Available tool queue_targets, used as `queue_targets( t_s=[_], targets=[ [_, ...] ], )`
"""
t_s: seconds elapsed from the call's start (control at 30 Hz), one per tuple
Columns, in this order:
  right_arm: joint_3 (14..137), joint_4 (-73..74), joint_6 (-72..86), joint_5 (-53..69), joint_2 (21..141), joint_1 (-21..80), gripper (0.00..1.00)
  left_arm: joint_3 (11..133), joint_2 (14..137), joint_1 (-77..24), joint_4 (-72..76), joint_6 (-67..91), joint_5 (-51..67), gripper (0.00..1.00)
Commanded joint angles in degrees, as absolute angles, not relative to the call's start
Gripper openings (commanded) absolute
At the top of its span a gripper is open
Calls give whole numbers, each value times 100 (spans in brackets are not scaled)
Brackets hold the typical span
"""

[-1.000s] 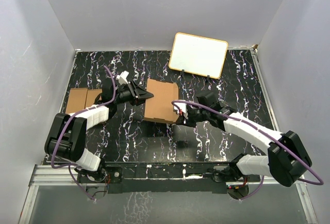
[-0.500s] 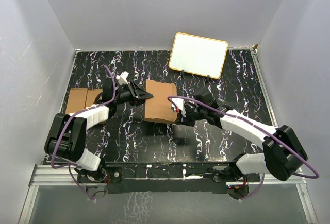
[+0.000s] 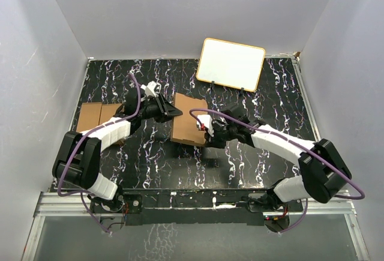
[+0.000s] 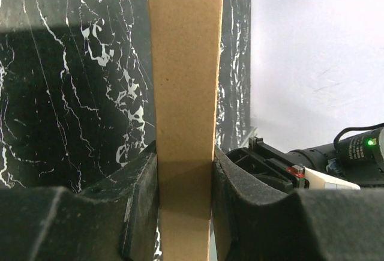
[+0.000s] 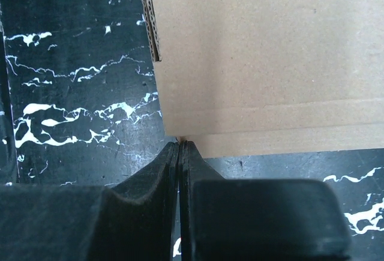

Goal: Fold the paper box

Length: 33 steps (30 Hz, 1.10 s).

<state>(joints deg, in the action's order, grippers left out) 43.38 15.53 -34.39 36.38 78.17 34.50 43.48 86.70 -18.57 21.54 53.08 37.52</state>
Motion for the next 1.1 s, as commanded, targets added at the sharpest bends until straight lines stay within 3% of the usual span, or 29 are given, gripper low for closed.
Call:
queue_targets(
  t_s=[0.0,0.7,0.9,1.07],
  targets=[
    [4813,984,-3445,3526,7989,3456,8,4687,8718,-2307,1107,4511,3588,0],
    [4567,757,-3646,3339,8741,3467,9,5048,9102,-2966,380,3245,2521,0],
    [4570,1013,-3906,3490,8670,3471,15,5105,9190,-2974,241,3016,2414,0],
    [4581,1287,-4134,3582,8430,3408,32,5237,9256,-2974,62,2858,2358,0]
  ],
)
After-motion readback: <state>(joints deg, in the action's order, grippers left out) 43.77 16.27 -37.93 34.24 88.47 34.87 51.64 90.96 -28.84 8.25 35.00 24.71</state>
